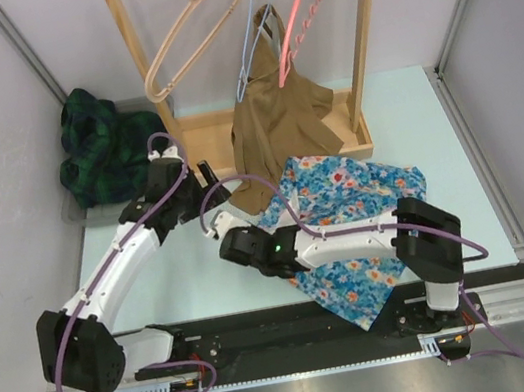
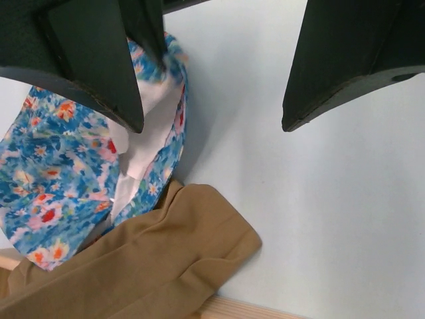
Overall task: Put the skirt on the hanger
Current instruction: Flatten the skirt
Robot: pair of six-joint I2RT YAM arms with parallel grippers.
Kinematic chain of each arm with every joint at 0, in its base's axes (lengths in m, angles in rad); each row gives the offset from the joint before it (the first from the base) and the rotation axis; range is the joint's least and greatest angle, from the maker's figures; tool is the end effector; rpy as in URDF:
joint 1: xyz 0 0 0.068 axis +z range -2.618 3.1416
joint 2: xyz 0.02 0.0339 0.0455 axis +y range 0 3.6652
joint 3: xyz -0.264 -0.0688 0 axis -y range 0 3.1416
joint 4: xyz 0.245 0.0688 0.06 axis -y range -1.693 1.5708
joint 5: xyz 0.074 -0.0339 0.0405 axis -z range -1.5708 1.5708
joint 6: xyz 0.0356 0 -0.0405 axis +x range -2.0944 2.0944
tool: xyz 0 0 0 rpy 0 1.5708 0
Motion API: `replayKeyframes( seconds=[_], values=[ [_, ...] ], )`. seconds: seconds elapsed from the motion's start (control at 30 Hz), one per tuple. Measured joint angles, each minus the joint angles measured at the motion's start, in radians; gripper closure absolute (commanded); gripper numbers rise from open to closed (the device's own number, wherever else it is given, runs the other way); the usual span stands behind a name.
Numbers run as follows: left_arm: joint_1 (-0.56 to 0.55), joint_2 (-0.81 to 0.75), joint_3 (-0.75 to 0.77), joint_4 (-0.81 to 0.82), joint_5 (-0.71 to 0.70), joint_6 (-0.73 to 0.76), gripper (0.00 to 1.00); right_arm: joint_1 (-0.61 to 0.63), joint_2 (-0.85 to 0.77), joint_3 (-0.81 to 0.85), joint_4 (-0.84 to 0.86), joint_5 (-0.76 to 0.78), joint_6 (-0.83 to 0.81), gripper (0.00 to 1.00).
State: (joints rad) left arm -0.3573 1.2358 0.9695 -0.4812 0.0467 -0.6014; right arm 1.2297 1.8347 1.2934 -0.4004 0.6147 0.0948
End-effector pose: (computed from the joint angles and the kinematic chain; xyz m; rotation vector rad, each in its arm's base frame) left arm 0.2483 -0.0945 0.2818 -0.2655 2.3642 -0.5283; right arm 0.1499 0.3610 0.2102 -1.0282 2.0518 -0.1147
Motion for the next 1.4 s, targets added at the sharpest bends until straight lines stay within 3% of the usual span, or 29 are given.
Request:
replayKeyframes(
  seconds=[0.2, 0.37, 0.4, 0.43, 0.53, 0.77, 0.9, 1.07, 1.23, 1.4],
  values=[
    [-0.002, 0.037, 0.023, 0.000, 0.011, 0.010, 0.10, 0.077, -0.073, 0.022, -0.020, -0.116, -0.095, 1.00],
    [0.003, 0.045, 0.024, 0.000, 0.011, 0.016, 0.10, 0.079, -0.158, -0.011, -0.007, -0.322, -0.141, 1.00],
    [0.006, 0.046, 0.024, 0.000, 0.011, 0.018, 0.10, 0.082, -0.170, -0.022, -0.003, -0.362, -0.146, 0.92],
    [0.009, 0.048, 0.026, 0.000, 0.011, 0.019, 0.10, 0.087, -0.176, -0.029, -0.001, -0.399, -0.150, 0.66],
    [0.018, 0.055, 0.030, 0.001, 0.011, 0.019, 0.09, 0.106, -0.169, -0.037, -0.002, -0.468, -0.152, 0.44],
    [0.024, 0.092, 0.044, 0.029, 0.072, 0.059, 0.08, 0.107, -0.250, -0.151, 0.047, -0.485, -0.090, 0.32],
    [0.016, 0.136, 0.048, 0.081, 0.182, 0.106, 0.06, -0.015, -0.410, -0.254, 0.072, -0.445, 0.029, 0.31],
    [-0.069, 0.217, 0.073, 0.127, 0.228, 0.160, 0.05, -0.261, -0.579, -0.346, 0.076, -0.367, 0.222, 0.22],
    [-0.169, 0.309, 0.089, 0.121, 0.213, 0.157, 0.05, -0.504, -0.603, -0.408, -0.017, -0.357, 0.376, 0.18],
    [-0.173, 0.198, -0.085, 0.072, 0.161, 0.128, 0.05, -0.679, -0.583, -0.441, -0.089, -0.377, 0.478, 0.17]
  ],
)
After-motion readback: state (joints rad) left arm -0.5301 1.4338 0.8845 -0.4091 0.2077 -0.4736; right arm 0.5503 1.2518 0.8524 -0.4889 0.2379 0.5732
